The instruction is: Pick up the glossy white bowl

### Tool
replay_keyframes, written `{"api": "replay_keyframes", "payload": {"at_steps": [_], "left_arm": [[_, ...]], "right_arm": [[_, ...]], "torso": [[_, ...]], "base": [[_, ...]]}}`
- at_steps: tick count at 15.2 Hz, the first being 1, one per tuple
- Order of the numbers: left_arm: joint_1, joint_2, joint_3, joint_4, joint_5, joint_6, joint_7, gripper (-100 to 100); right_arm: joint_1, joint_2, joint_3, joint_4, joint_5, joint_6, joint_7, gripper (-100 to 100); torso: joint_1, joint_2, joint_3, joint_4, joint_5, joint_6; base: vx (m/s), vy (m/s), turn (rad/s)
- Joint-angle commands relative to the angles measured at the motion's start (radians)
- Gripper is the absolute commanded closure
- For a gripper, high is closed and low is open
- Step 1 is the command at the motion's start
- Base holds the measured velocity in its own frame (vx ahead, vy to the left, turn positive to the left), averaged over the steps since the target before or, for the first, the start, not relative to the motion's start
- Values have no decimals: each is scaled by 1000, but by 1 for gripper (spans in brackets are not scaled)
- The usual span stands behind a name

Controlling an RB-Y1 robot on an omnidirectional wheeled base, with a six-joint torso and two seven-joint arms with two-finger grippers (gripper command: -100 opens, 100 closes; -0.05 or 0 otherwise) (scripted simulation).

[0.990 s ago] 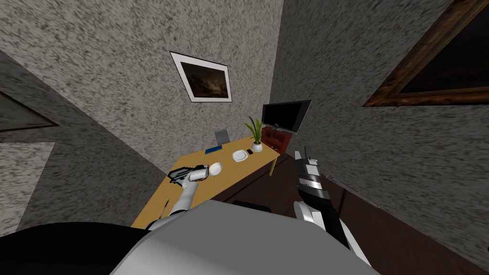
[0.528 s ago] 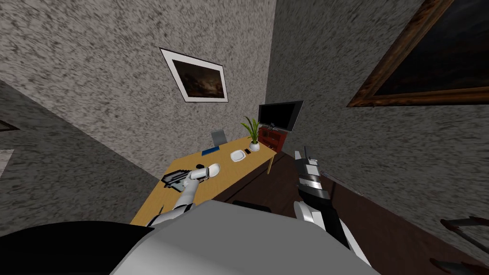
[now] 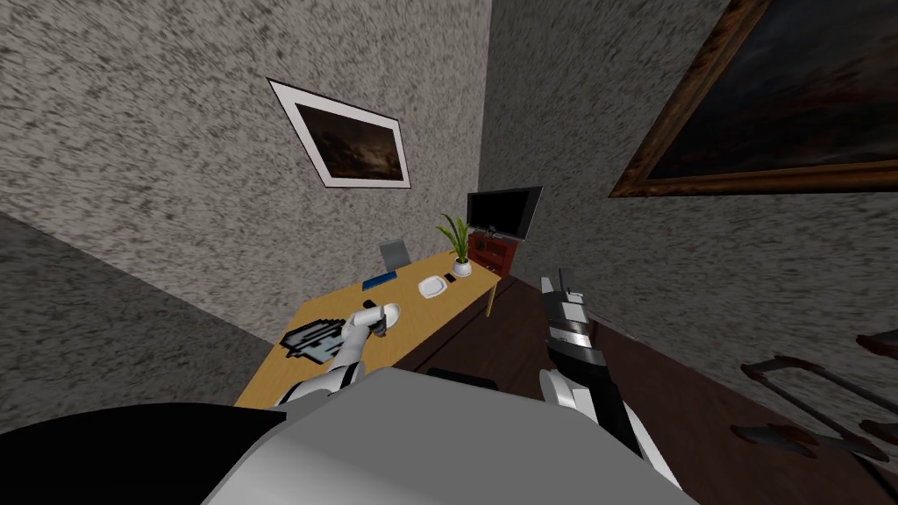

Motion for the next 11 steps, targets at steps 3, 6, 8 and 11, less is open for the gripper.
{"api": "replay_keyframes", "payload": {"at_steps": [3, 6, 8, 11], "left_arm": [[-24, -2, 15, 39, 2, 56, 2, -100], [-12, -10, 1, 60, 1, 1, 5, -100], [-7, -16, -7, 84, 0, -32, 8, -100], [-15, -9, -2, 85, 2, -22, 5, 100]], "right_arm": [[0, 0, 0, 0, 0, 0, 0, 0], [0, 0, 0, 0, 0, 0, 0, 0], [0, 0, 0, 0, 0, 0, 0, 0], [0, 0, 0, 0, 0, 0, 0, 0]], "torso": [[0, 0, 0, 0, 0, 0], [0, -1, -1, 0, 0, -1], [1, -3, -2, -1, 0, -1], [0, -3, -2, -1, 0, 0]], "base": [[-7, 13, -90], [16, 18, 1], [58, 36, 29], [18, 11, 2]]}}
